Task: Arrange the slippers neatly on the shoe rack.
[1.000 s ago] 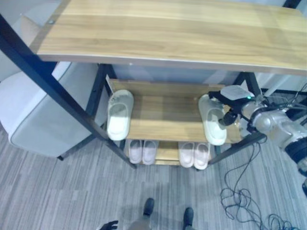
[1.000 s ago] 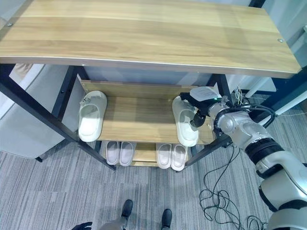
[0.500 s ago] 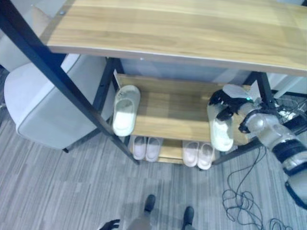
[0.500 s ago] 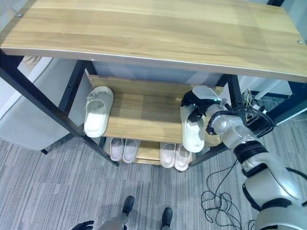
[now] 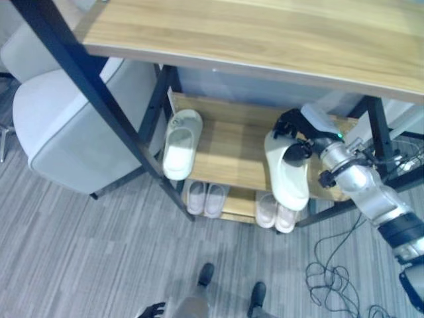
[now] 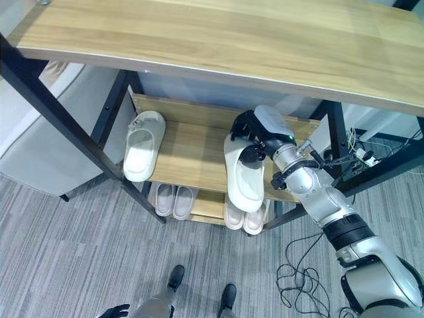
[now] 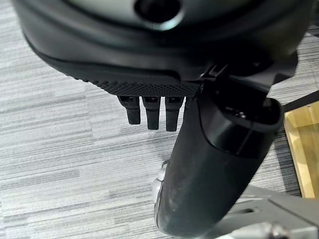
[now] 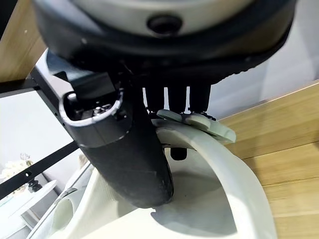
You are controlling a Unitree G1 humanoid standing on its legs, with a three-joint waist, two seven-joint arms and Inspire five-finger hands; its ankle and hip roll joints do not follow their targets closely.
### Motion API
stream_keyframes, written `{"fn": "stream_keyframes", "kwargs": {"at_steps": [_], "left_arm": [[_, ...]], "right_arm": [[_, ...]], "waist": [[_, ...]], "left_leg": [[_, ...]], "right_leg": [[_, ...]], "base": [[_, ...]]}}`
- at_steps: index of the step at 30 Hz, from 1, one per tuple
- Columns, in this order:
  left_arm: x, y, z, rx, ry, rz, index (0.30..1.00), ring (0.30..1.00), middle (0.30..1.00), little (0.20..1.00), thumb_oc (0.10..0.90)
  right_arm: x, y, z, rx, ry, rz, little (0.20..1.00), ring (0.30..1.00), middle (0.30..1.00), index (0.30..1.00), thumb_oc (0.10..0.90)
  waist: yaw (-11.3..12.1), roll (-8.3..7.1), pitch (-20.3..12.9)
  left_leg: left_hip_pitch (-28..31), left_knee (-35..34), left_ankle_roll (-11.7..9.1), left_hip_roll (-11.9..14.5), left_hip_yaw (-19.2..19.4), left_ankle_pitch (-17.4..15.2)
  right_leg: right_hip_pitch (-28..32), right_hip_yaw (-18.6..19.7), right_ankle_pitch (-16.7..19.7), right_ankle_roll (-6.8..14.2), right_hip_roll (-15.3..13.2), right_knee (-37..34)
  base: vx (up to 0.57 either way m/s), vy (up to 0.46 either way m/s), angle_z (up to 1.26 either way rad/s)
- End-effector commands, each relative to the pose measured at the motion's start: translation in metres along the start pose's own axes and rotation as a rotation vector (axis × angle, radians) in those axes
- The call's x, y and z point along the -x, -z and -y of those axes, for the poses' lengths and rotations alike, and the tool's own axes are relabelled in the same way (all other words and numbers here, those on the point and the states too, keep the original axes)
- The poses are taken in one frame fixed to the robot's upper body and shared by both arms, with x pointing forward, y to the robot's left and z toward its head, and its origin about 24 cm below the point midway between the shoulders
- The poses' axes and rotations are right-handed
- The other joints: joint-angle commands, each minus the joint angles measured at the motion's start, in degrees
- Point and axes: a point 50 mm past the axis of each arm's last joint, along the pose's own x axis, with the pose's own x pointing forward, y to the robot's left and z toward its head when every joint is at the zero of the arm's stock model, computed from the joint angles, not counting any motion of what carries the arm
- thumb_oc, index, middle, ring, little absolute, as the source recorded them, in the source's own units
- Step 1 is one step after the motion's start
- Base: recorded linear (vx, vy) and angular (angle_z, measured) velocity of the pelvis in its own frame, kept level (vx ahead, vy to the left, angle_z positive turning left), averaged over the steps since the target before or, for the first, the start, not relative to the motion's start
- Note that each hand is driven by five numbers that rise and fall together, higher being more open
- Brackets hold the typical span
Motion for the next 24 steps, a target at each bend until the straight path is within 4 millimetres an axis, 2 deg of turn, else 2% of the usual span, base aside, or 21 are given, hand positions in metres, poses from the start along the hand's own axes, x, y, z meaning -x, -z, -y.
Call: {"fn": "stream_keyframes", "kwargs": {"at_steps": [1,7,17,24], "left_arm": [[0.001,0.008,-0.011,-0.060,-0.037,-0.032,0.900,0.900,0.900,0.900,0.800],[0.000,0.006,-0.023,-0.066,-0.075,-0.029,0.900,0.900,0.900,0.900,0.800],[0.000,0.004,-0.035,-0.074,-0.103,-0.027,0.900,0.900,0.900,0.900,0.800],[-0.001,-0.003,-0.045,-0.091,-0.124,-0.009,0.900,0.900,0.900,0.900,0.800]], "right_arm": [[-0.026,-0.027,0.064,0.008,0.280,0.113,0.300,0.300,0.300,0.300,0.400],[-0.036,-0.024,0.067,-0.148,0.355,0.081,0.300,0.300,0.300,0.300,0.400],[-0.046,-0.036,0.070,-0.197,0.389,0.112,0.300,0.300,0.300,0.300,0.400],[-0.051,-0.039,0.081,-0.188,0.419,0.111,0.300,0.300,0.300,0.300,0.400]], "waist": [[2.54,-0.17,-2.89],[4.50,-1.03,-1.54],[6.46,-1.93,0.21],[7.31,-2.17,0.88]], "left_leg": [[1.64,0.19,-0.09,0.78,-4.73,-4.16],[-0.64,1.40,-0.42,0.14,-6.17,-4.16],[-3.34,4.49,-0.41,-1.12,-8.52,-5.29],[-5.19,5.82,-0.62,-1.84,-9.79,-5.66]], "right_leg": [[0.76,1.30,-1.96,3.34,-2.04,0.37],[0.22,-0.18,-1.91,3.34,-2.03,0.37],[0.78,-2.39,-1.98,3.52,-2.38,0.37],[0.73,-4.30,-1.84,3.76,-2.84,0.37]], "base": [[-0.01,-0.002,0.10],[0.01,0.003,0.11],[0.02,0.004,0.15],[0.02,0.019,0.20]]}}
